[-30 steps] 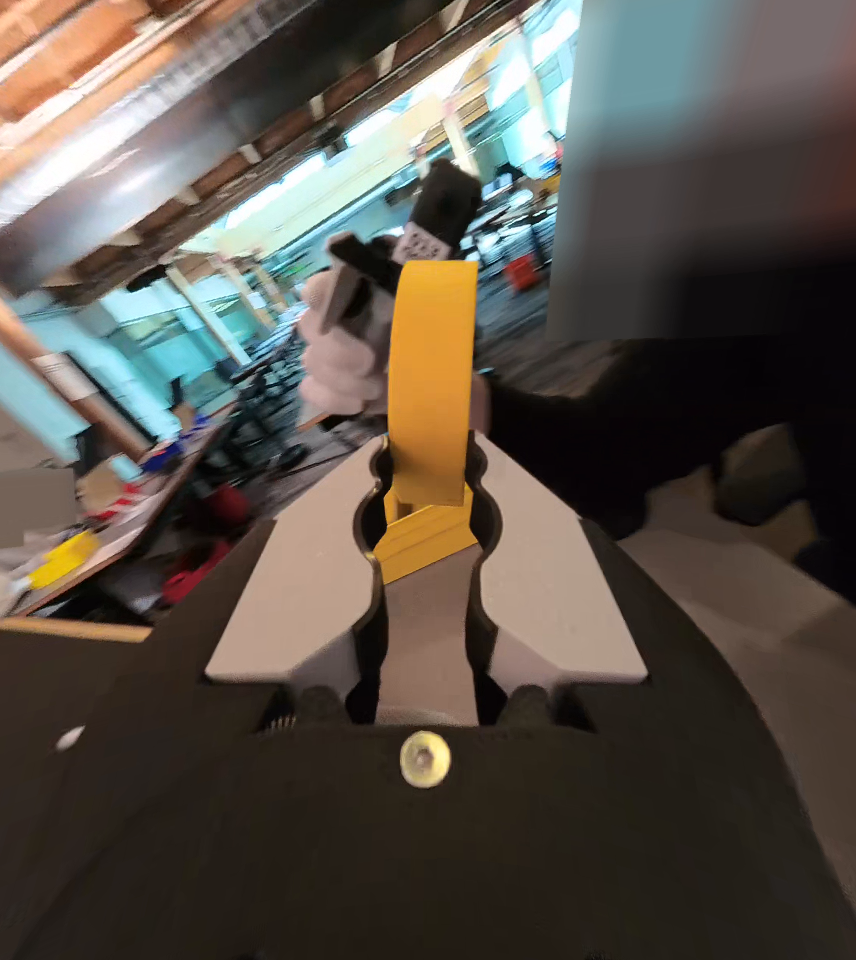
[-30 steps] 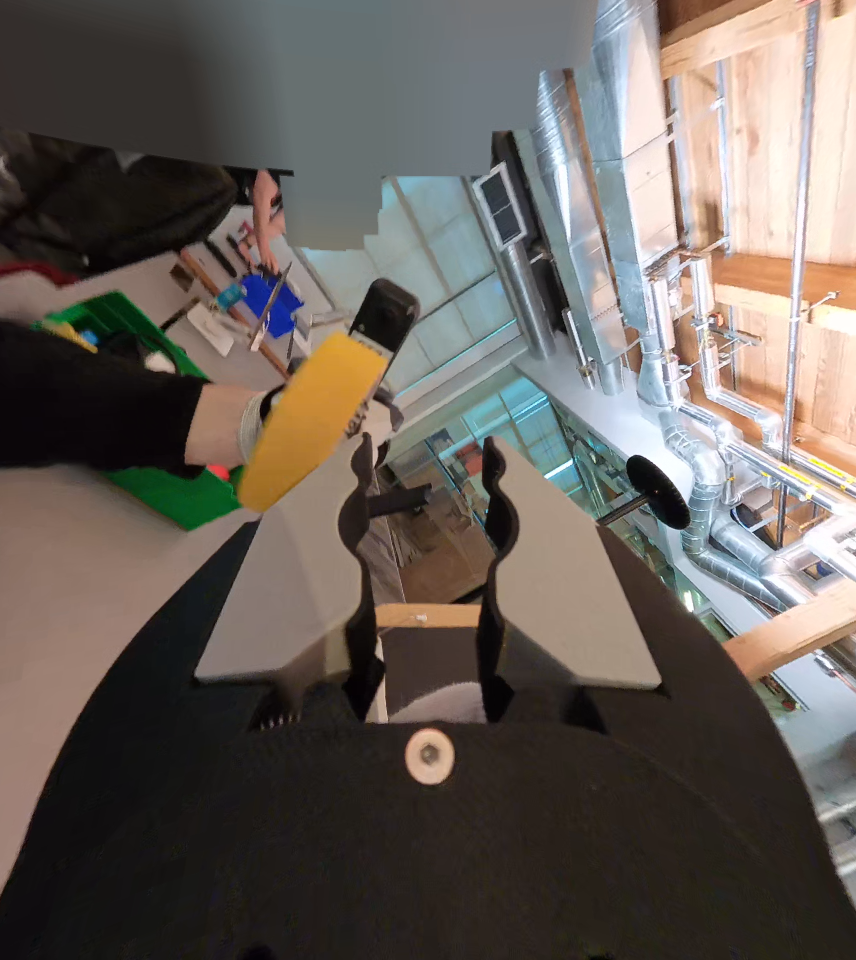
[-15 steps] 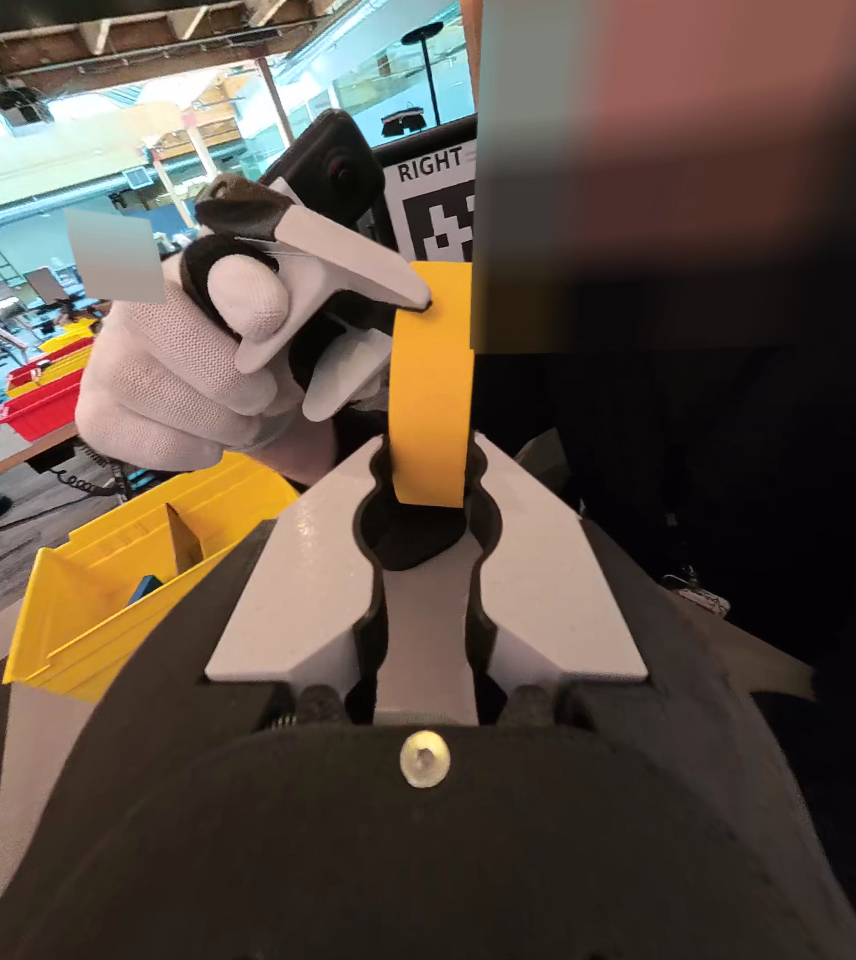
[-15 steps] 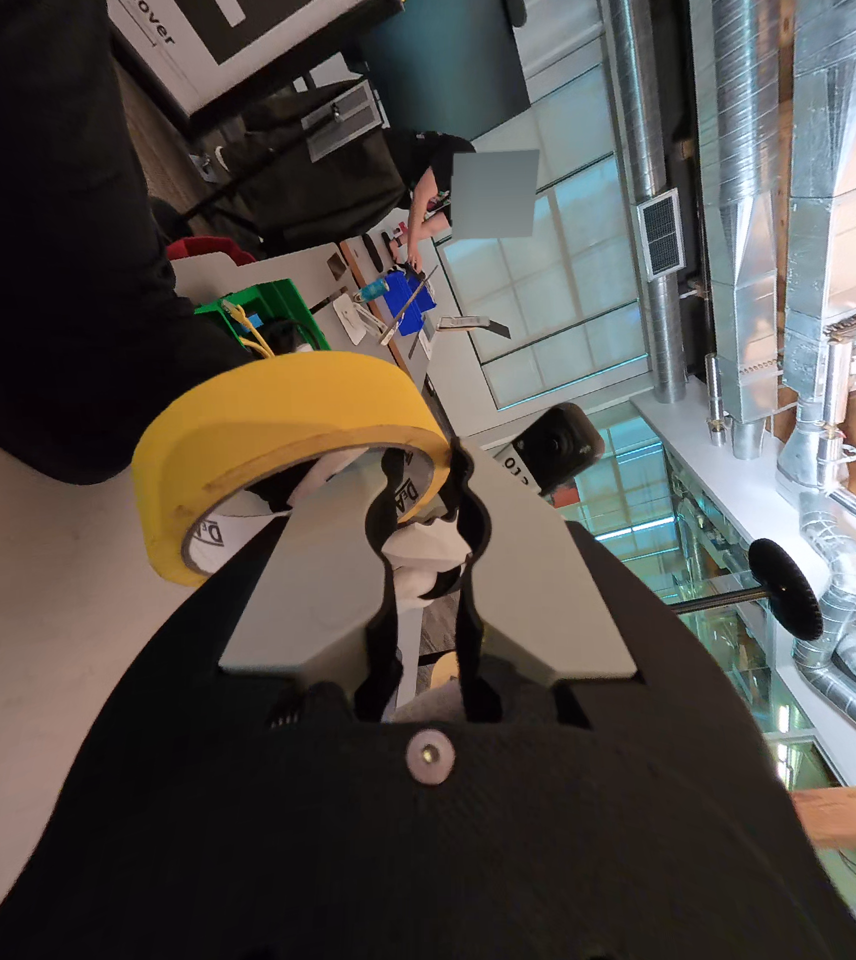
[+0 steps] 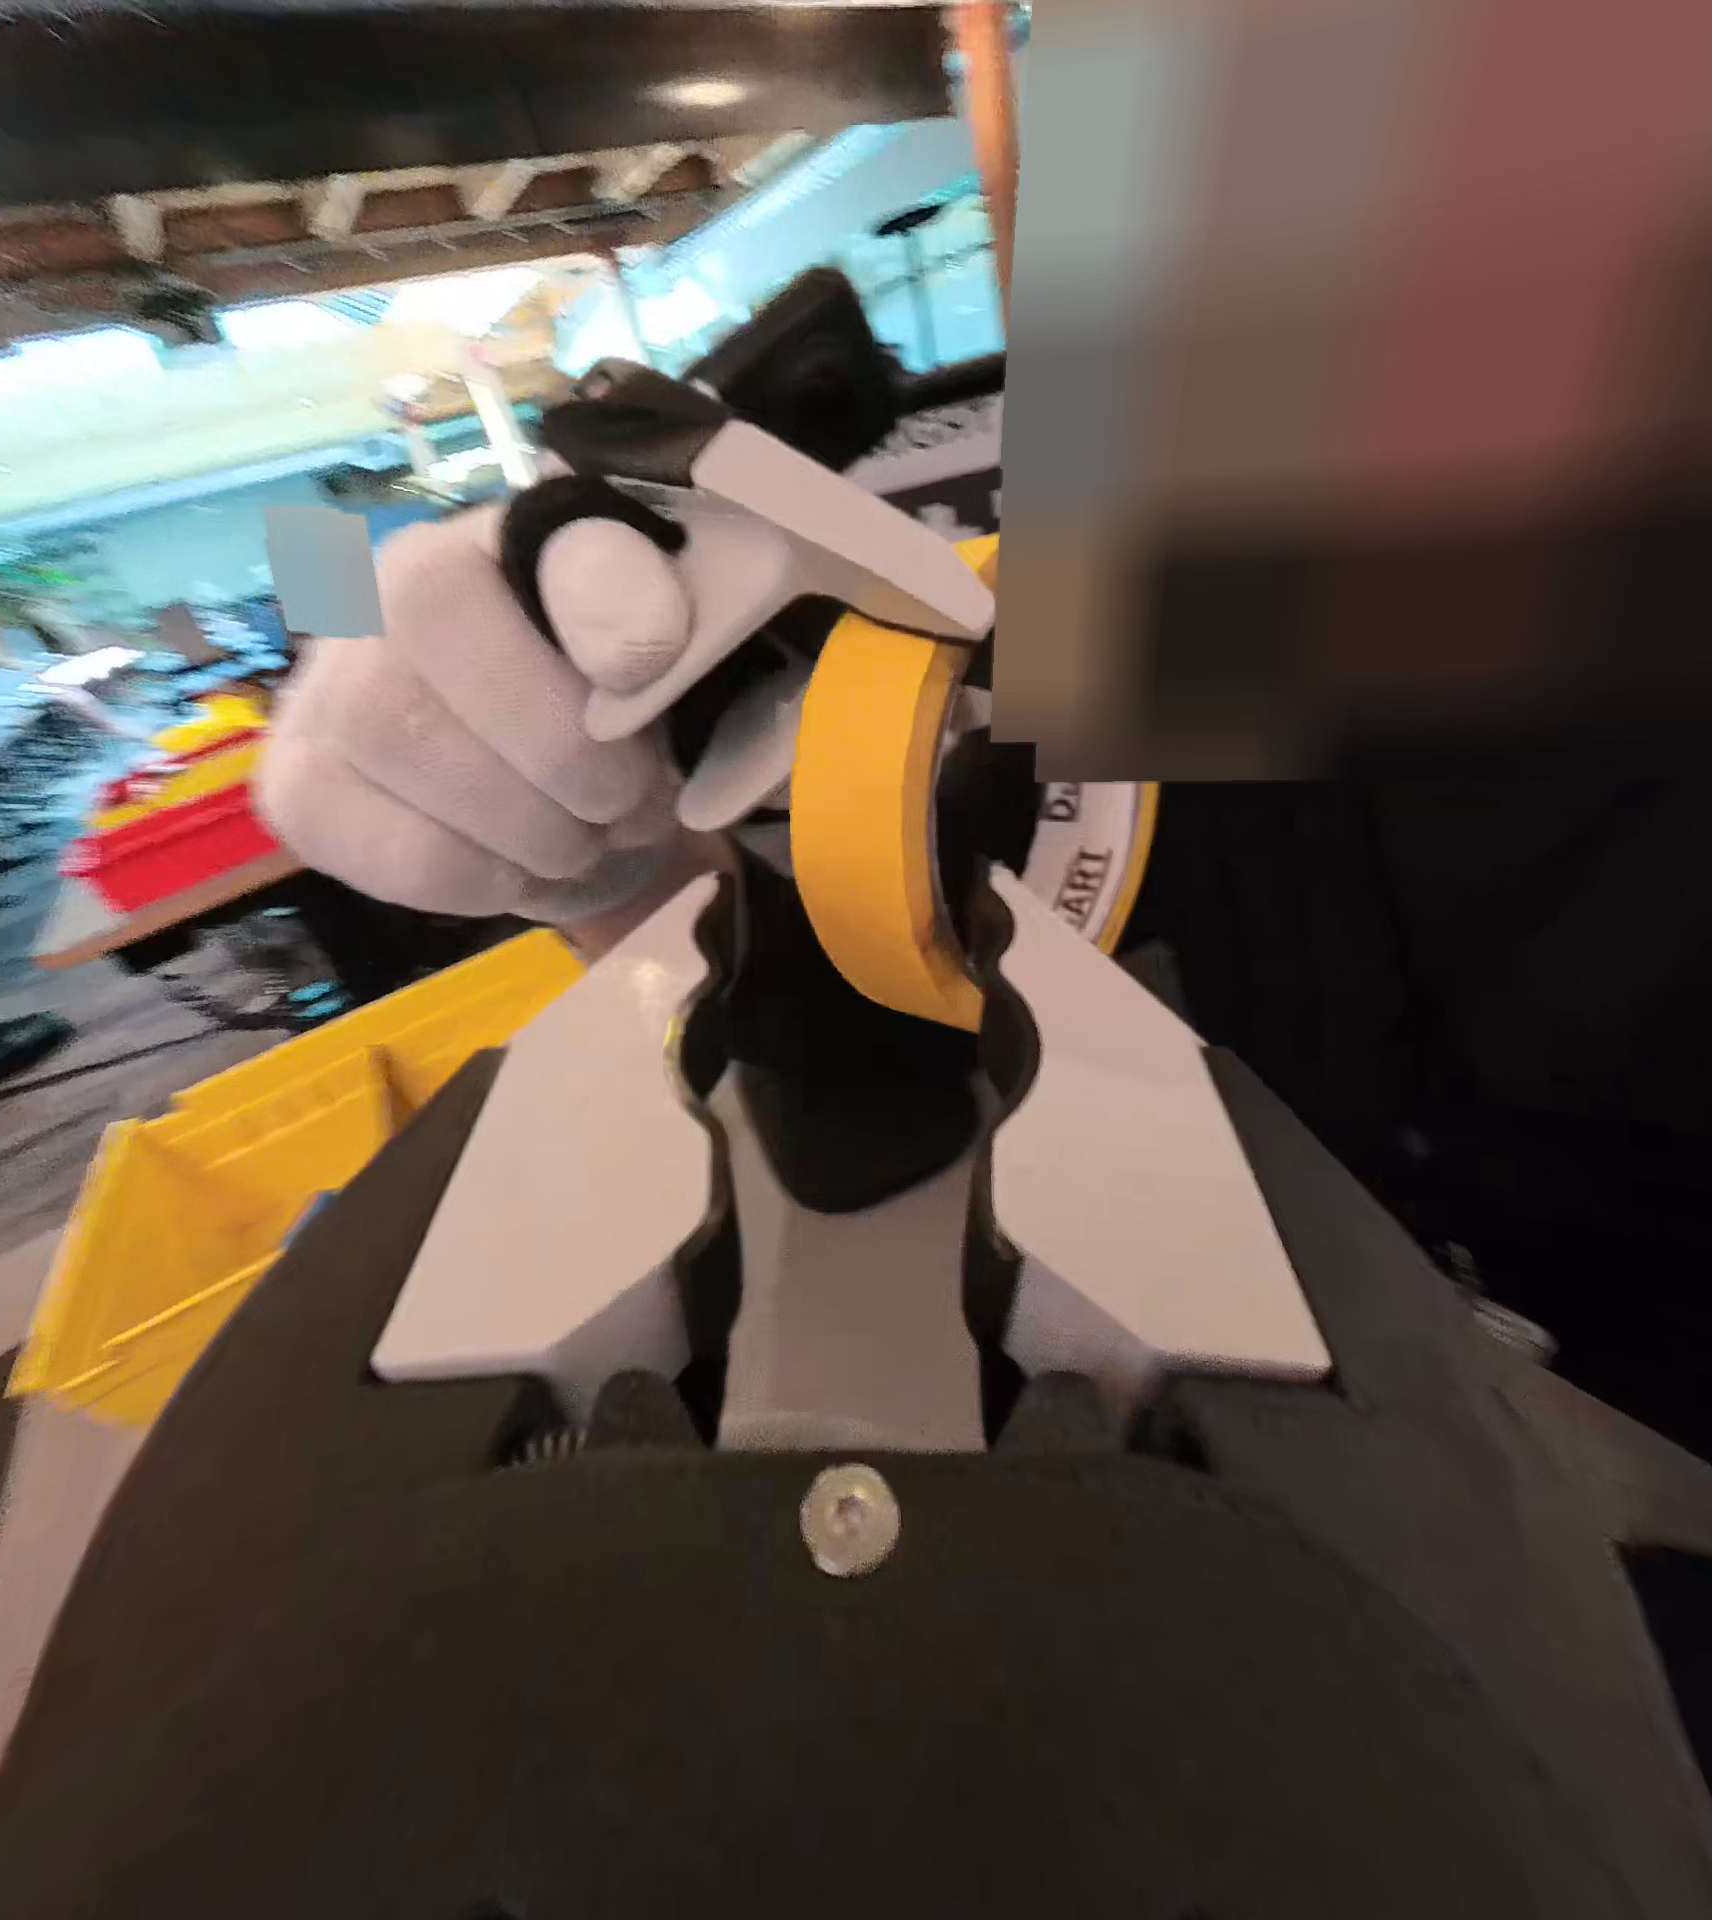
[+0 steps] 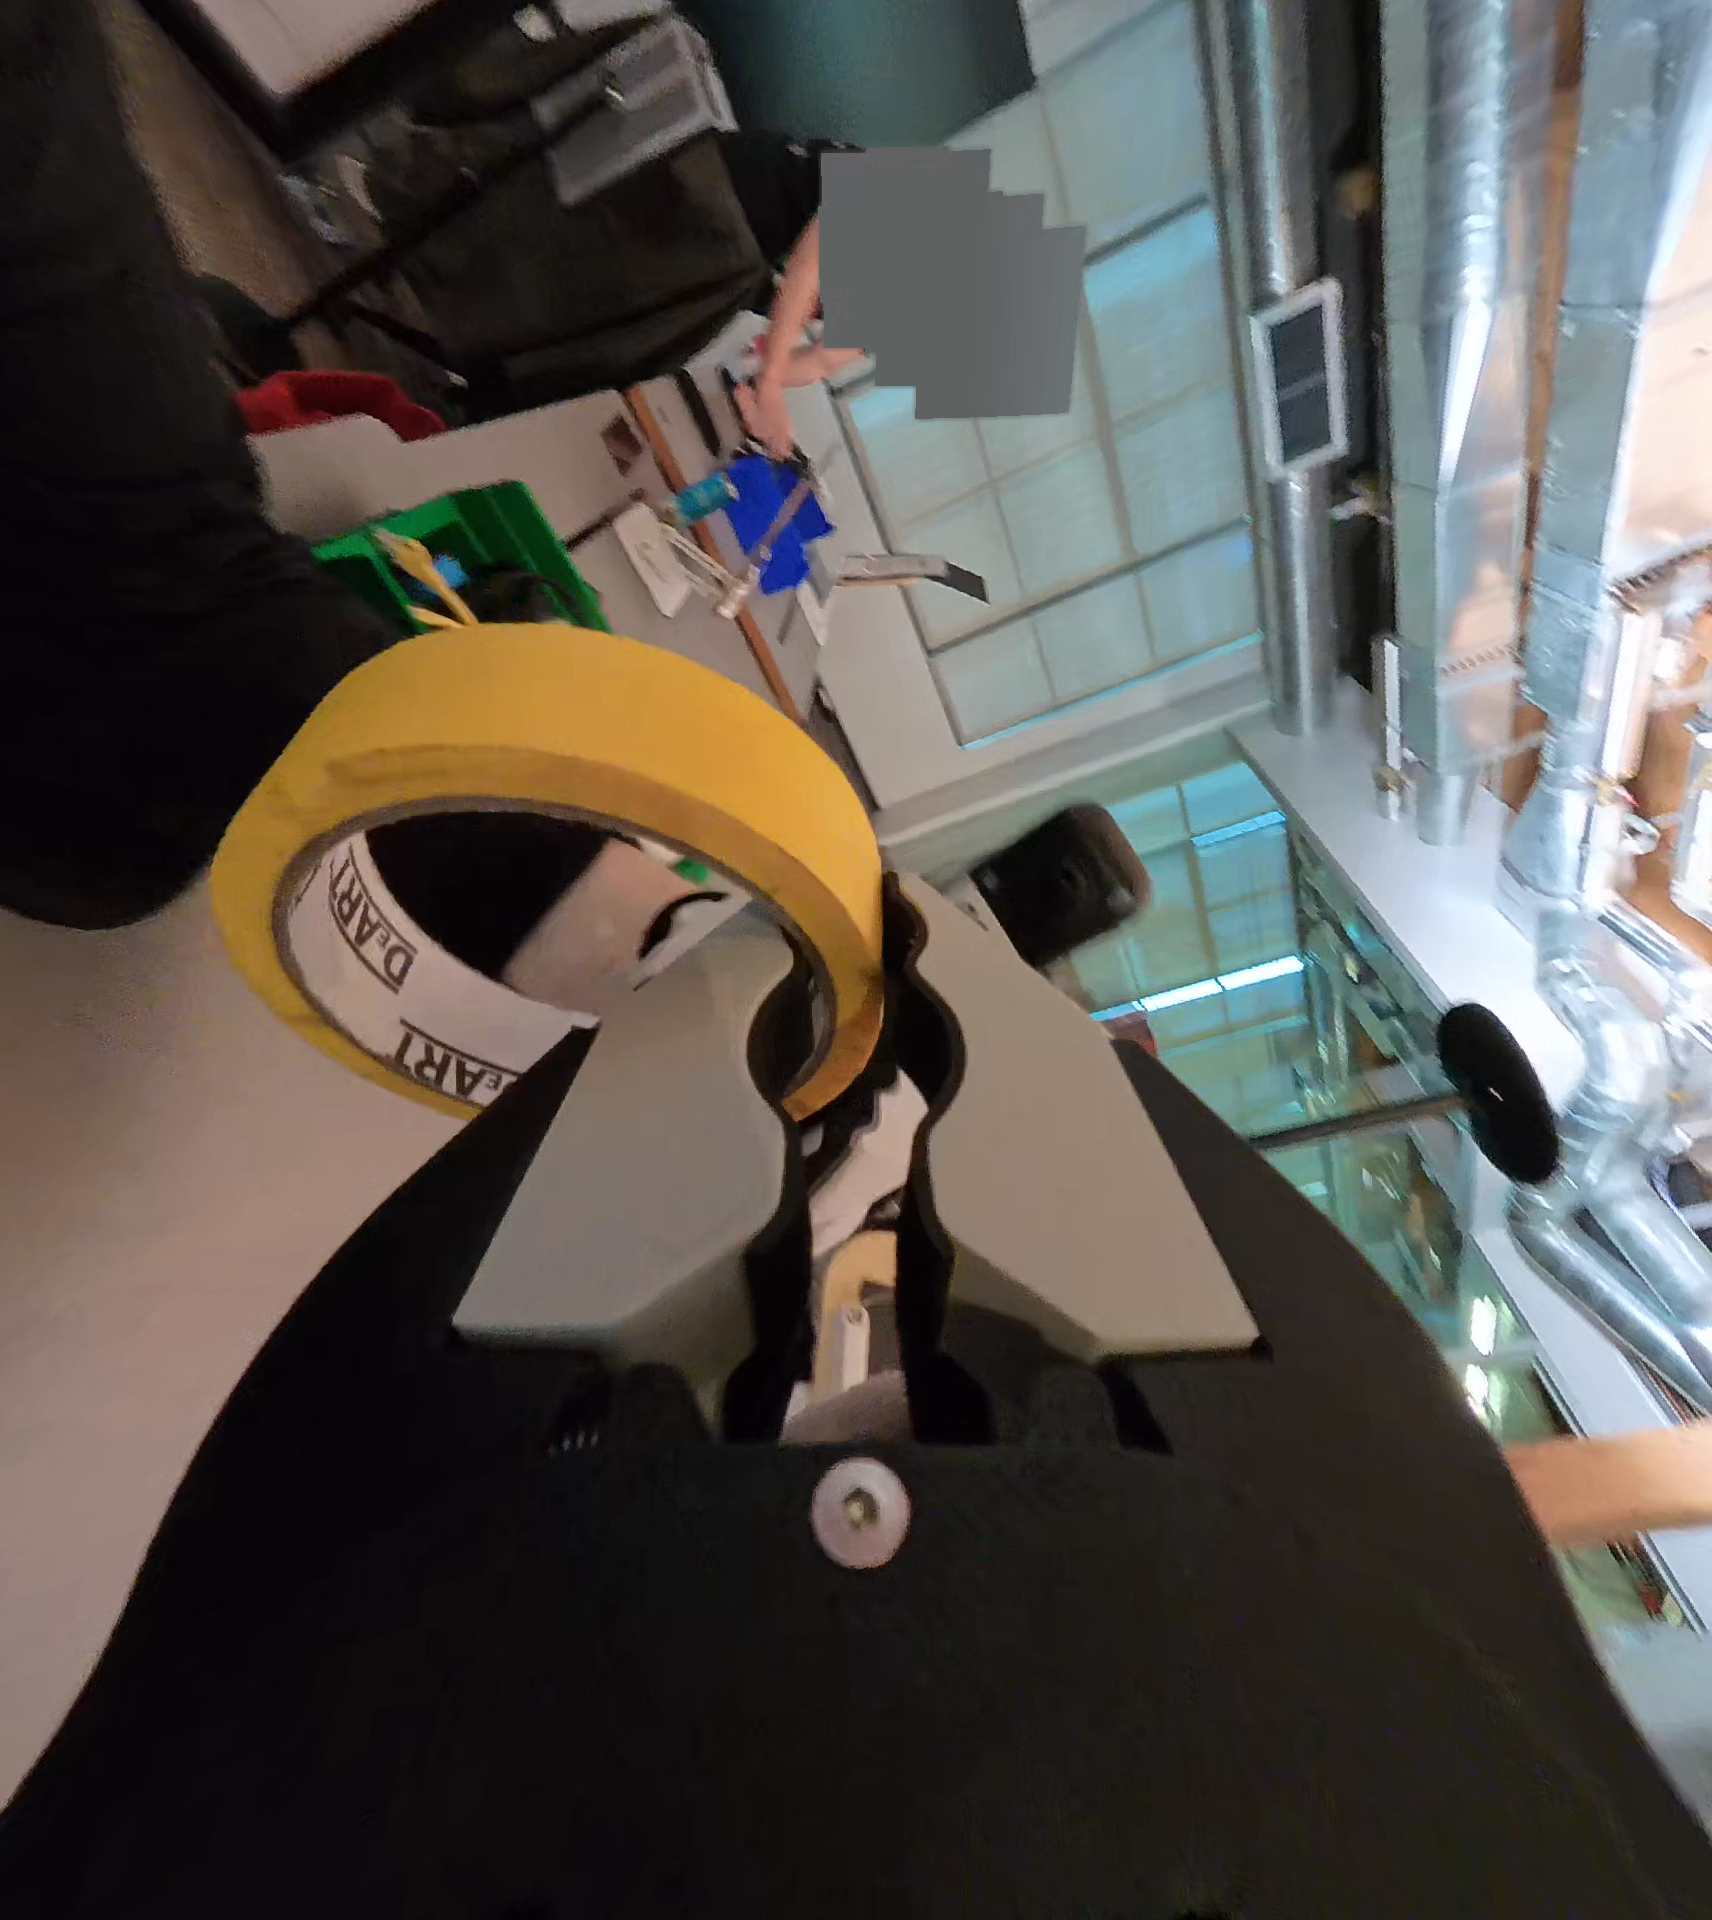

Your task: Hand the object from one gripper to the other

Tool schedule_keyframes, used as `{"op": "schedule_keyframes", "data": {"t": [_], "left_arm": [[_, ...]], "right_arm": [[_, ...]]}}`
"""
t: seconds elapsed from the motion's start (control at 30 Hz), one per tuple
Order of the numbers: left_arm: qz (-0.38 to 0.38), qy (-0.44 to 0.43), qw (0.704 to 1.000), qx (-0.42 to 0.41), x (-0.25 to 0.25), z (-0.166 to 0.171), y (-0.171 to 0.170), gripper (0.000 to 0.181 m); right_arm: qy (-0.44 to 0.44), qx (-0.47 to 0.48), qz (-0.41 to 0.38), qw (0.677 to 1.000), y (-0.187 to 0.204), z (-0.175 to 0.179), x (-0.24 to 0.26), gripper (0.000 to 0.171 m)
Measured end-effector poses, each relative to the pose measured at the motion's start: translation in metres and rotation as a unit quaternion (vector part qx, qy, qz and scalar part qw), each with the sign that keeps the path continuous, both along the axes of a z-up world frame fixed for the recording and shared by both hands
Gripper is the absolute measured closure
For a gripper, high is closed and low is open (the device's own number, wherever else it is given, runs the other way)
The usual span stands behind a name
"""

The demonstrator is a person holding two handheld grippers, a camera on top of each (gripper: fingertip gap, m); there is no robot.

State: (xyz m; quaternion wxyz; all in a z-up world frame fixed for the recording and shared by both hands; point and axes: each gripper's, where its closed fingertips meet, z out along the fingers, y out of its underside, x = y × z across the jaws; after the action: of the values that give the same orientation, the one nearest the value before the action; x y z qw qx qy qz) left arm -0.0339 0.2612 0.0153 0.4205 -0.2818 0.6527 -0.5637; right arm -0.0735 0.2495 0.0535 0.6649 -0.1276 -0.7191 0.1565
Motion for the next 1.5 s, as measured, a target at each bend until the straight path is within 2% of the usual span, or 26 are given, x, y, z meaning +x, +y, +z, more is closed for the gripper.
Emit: {"op": "schedule_keyframes", "data": {"t": [0.1, 0.17, 0.2, 0.3, 0.37, 0.47, 0.53, 0.6, 0.7, 0.8, 0.87, 1.0, 1.13, 1.23, 1.33, 1.43, 1.5], "left_arm": [[0.098, -0.05, 0.994, 0.016, 0.0, 0.02, 0.026, 0.123], [0.165, -0.066, 0.983, 0.044, -0.001, 0.029, 0.041, 0.121], [0.202, -0.072, 0.975, 0.064, 0.0, 0.033, 0.048, 0.116], [0.29, -0.121, 0.943, 0.11, -0.004, 0.055, 0.062, 0.116], [0.319, -0.142, 0.927, 0.137, -0.006, 0.063, 0.064, 0.125], [0.32, -0.137, 0.923, 0.165, -0.004, 0.062, 0.057, 0.113], [0.348, -0.133, 0.907, 0.198, 0.0, 0.062, 0.06, 0.111], [0.381, -0.122, 0.883, 0.246, 0.007, 0.059, 0.065, 0.111], [0.461, -0.114, 0.822, 0.316, 0.019, 0.06, 0.083, 0.115], [0.539, -0.118, 0.746, 0.374, 0.02, 0.066, 0.102, 0.133], [0.543, -0.137, 0.73, 0.392, 0.023, 0.068, 0.099, 0.15], [0.542, -0.146, 0.734, 0.382, 0.023, 0.072, 0.094, 0.155], [0.533, -0.153, 0.752, 0.357, 0.023, 0.074, 0.091, 0.157], [0.516, -0.162, 0.781, 0.312, 0.018, 0.078, 0.088, 0.158], [0.493, -0.171, 0.817, 0.245, 0.01, 0.085, 0.086, 0.158], [0.472, -0.151, 0.852, 0.168, 0.003, 0.088, 0.088, 0.157], [0.465, -0.142, 0.865, 0.121, -0.002, 0.09, 0.092, 0.158]], "right_arm": [[0.055, -0.026, -0.062, 0.996, 0.032, 0.021, 0.005, 0.165], [0.095, -0.058, -0.102, 0.989, 0.057, 0.036, 0.013, 0.165], [0.115, -0.076, -0.119, 0.983, 0.07, 0.043, 0.018, 0.164], [0.154, -0.127, -0.167, 0.966, 0.105, 0.054, 0.034, 0.165], [0.181, -0.152, -0.182, 0.955, 0.12, 0.06, 0.042, 0.165], [0.203, -0.198, -0.193, 0.939, 0.136, 0.065, 0.051, 0.164], [0.219, -0.219, -0.209, 0.928, 0.147, 0.067, 0.057, 0.164], [0.231, -0.225, -0.22, 0.921, 0.152, 0.069, 0.06, 0.164], [0.25, -0.241, -0.229, 0.909, 0.158, 0.071, 0.061, 0.164], [0.256, -0.247, -0.231, 0.906, 0.159, 0.07, 0.057, 0.164], [0.265, -0.248, -0.226, 0.904, 0.157, 0.071, 0.054, 0.164], [0.274, -0.252, -0.21, 0.904, 0.154, 0.074, 0.054, 0.164], [0.28, -0.214, -0.207, 0.913, 0.145, 0.08, 0.057, 0.162], [0.266, -0.189, -0.217, 0.92, 0.142, 0.081, 0.057, 0.145], [0.258, -0.123, -0.248, 0.925, 0.14, 0.083, 0.062, 0.128], [0.243, 0.013, -0.29, 0.926, 0.128, 0.085, 0.064, 0.106], [0.206, 0.115, -0.32, 0.917, 0.121, 0.079, 0.059, 0.076]]}}
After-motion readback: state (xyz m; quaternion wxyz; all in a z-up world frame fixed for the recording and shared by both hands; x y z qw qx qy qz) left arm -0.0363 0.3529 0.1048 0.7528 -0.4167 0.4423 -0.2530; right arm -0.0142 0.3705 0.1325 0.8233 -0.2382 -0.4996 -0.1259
